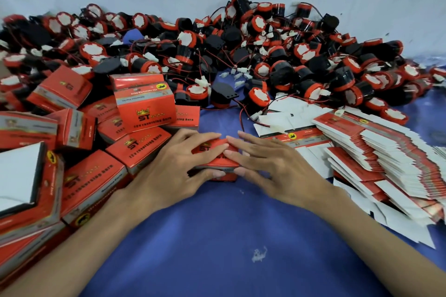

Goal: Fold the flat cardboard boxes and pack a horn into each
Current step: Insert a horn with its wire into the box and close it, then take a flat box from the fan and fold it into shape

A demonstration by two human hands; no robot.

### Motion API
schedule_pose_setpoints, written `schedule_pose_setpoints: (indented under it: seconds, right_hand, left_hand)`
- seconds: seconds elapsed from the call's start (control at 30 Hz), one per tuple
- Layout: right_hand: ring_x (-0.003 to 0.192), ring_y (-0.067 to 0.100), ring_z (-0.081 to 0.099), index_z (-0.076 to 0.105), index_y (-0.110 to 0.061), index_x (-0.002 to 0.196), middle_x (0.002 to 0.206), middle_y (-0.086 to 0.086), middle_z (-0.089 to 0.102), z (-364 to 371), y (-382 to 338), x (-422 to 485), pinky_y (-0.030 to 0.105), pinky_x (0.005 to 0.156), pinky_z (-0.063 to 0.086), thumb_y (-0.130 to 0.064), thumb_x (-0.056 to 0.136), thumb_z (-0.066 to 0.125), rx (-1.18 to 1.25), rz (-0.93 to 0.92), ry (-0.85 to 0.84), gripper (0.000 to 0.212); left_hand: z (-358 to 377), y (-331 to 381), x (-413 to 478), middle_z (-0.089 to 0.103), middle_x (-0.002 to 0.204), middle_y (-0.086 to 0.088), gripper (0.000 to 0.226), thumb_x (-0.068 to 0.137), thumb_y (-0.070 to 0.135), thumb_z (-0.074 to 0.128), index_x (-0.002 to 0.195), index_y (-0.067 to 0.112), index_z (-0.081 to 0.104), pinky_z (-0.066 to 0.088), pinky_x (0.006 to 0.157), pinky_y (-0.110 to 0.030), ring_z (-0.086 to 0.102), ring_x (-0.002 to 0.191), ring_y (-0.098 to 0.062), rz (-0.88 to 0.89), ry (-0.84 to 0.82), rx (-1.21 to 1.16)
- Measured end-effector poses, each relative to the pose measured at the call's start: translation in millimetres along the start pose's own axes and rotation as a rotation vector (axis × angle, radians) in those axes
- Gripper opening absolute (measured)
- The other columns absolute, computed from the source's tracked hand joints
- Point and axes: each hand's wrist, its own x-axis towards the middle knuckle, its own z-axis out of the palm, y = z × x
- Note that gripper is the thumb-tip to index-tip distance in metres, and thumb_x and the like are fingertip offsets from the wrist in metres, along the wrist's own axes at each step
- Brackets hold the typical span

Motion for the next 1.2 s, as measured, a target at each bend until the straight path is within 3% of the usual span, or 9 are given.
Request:
schedule_pose_setpoints:
  seconds: [0.17, 0.23, 0.33, 0.43, 0.57, 0.77, 0.87, 1.07, 1.2]
  right_hand:
    - [0.113, 0.030, 0.061, 0.061, -0.006, 0.125, 0.123, 0.012, 0.064, -26, 34, -2, 0.046, 0.096, 0.042, -0.031, 0.095, 0.050, -0.410, 0.353, 0.243, 0.041]
    - [0.136, 0.032, 0.037, 0.038, -0.008, 0.144, 0.147, 0.018, 0.041, -35, 52, -8, 0.053, 0.110, 0.025, -0.039, 0.095, 0.047, -0.586, 0.738, 0.019, 0.058]
    - [0.143, 0.034, 0.022, 0.020, -0.005, 0.148, 0.153, 0.021, 0.026, -40, 69, -19, 0.057, 0.115, 0.011, -0.043, 0.098, 0.035, -0.644, 1.135, -0.368, 0.065]
    - [0.109, 0.029, 0.060, 0.055, -0.004, 0.120, 0.113, 0.014, 0.065, -38, 67, -17, 0.051, 0.117, 0.017, -0.017, 0.092, 0.039, -0.766, 1.046, -0.355, 0.034]
    - [0.061, 0.029, 0.062, 0.067, -0.004, 0.083, 0.056, 0.007, 0.052, -36, 55, -15, 0.049, 0.110, 0.033, 0.002, 0.080, 0.044, -0.836, 0.794, -0.211, 0.024]
    - [0.085, 0.016, 0.068, 0.062, -0.006, 0.099, 0.093, 0.003, 0.073, -34, 8, 2, 0.032, 0.094, 0.047, 0.013, 0.088, 0.048, -0.275, 0.000, 0.639, 0.026]
    - [0.082, -0.002, 0.065, 0.051, -0.014, 0.093, 0.089, -0.005, 0.066, -22, -31, 15, -0.002, 0.068, 0.040, -0.009, 0.099, 0.037, 0.221, 0.187, 0.704, 0.016]
    - [0.037, 0.012, 0.055, 0.047, -0.023, 0.107, 0.046, -0.002, 0.057, -18, -21, 15, 0.019, 0.039, 0.037, -0.006, 0.099, 0.046, 0.873, 0.821, 0.449, 0.019]
    - [0.091, 0.008, 0.064, 0.038, -0.020, 0.140, 0.109, -0.001, 0.068, -17, -3, 10, 0.016, 0.070, 0.047, -0.026, 0.096, 0.054, 0.504, 0.966, 0.184, 0.047]
  left_hand:
    - [-25, 1, 3, 0.044, 0.144, -0.004, 0.028, 0.096, 0.014, 0.054, 0.116, 0.028, 0.066, 0.047, 0.079, -0.059, 0.053, 0.111, -0.038, -0.027, 0.467, 0.405]
    - [-35, -3, 5, 0.012, 0.158, 0.002, 0.031, 0.102, 0.015, 0.038, 0.125, 0.028, 0.052, 0.044, 0.083, -0.069, 0.041, 0.131, -0.042, -0.209, 0.566, 0.404]
    - [-25, 4, 2, 0.025, 0.155, -0.011, 0.032, 0.088, 0.005, 0.047, 0.110, 0.017, 0.067, 0.027, 0.102, -0.064, 0.024, 0.143, -0.030, -0.157, 0.470, 0.492]
    - [-6, 21, 2, 0.046, 0.143, -0.016, 0.029, 0.074, 0.006, 0.056, 0.095, 0.012, 0.075, 0.031, 0.099, -0.048, 0.045, 0.130, -0.028, -0.063, 0.285, 0.298]
    - [5, 26, -1, 0.057, 0.131, -0.008, 0.025, 0.086, 0.008, 0.050, 0.090, 0.008, 0.075, 0.049, 0.088, -0.034, 0.061, 0.107, -0.017, -0.085, 0.135, -0.191]
    - [3, 17, 6, 0.068, 0.118, -0.003, 0.041, 0.082, 0.039, 0.058, 0.118, 0.020, 0.061, 0.058, 0.079, -0.031, 0.071, 0.094, -0.027, -0.692, 0.022, -1.323]
    - [1, 9, 9, 0.060, 0.133, -0.003, 0.097, 0.052, 0.067, 0.079, 0.133, 0.026, 0.046, 0.057, 0.083, -0.045, 0.064, 0.109, -0.032, -0.798, 0.077, -1.611]
    - [-3, 13, 8, 0.069, 0.118, -0.001, 0.047, 0.084, 0.058, 0.052, 0.118, 0.028, 0.066, 0.057, 0.074, -0.027, 0.067, 0.105, -0.016, -0.837, 0.302, -1.610]
    - [-1, 15, 8, 0.073, 0.104, 0.008, 0.034, 0.078, 0.043, 0.057, 0.109, 0.034, 0.064, 0.057, 0.070, -0.031, 0.070, 0.095, -0.013, -0.913, 0.427, -1.431]
